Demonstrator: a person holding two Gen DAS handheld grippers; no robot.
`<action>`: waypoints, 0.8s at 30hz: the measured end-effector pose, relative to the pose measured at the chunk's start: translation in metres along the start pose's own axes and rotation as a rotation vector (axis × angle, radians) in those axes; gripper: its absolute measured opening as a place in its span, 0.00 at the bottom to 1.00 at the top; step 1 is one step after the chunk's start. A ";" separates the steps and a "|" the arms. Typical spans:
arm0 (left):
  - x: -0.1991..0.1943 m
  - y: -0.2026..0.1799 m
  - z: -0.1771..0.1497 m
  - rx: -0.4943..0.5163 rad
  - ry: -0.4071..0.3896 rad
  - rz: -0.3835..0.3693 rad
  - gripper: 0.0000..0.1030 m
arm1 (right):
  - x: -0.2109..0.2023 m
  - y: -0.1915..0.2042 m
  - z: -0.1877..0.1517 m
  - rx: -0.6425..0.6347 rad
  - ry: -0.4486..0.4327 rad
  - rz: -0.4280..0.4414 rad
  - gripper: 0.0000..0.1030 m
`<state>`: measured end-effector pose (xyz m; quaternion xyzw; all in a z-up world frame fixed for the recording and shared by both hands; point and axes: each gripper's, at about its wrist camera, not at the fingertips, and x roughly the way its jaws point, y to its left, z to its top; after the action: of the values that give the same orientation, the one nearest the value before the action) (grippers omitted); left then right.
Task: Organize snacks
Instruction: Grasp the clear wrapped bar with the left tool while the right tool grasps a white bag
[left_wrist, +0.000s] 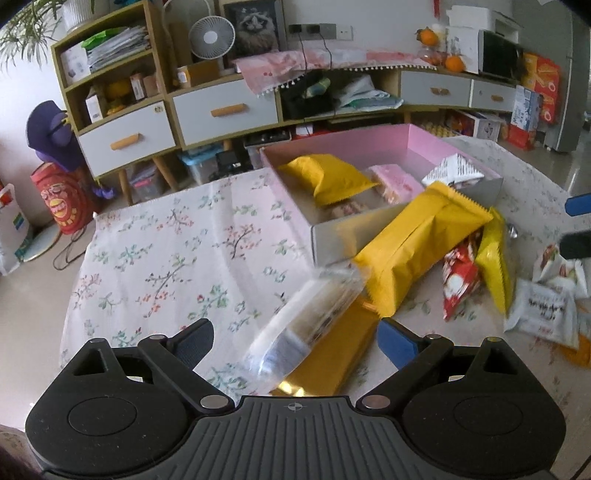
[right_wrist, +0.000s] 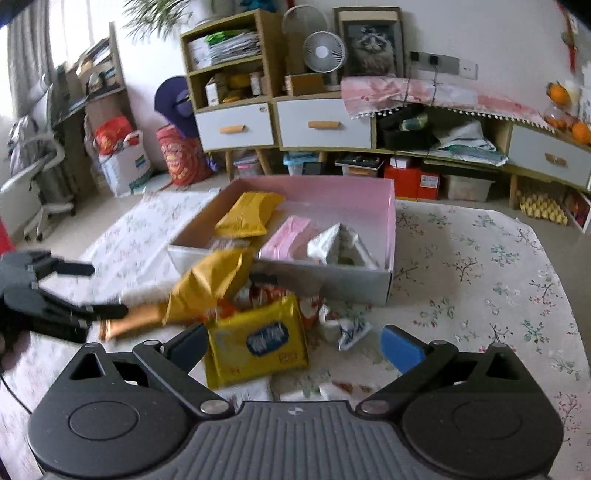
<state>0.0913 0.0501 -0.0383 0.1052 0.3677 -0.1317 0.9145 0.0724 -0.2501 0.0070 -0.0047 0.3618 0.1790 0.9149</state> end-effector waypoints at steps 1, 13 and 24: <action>0.001 0.003 -0.003 0.001 0.000 -0.007 0.94 | -0.001 0.001 -0.004 -0.015 0.000 0.004 0.77; 0.024 0.021 -0.010 0.002 0.038 -0.061 0.94 | -0.010 0.030 -0.045 -0.297 -0.005 0.057 0.79; 0.041 0.029 -0.001 -0.065 0.047 -0.139 0.92 | -0.005 0.041 -0.049 -0.310 0.054 0.183 0.69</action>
<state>0.1279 0.0713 -0.0650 0.0528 0.3995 -0.1803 0.8973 0.0234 -0.2200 -0.0209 -0.1174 0.3531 0.3148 0.8732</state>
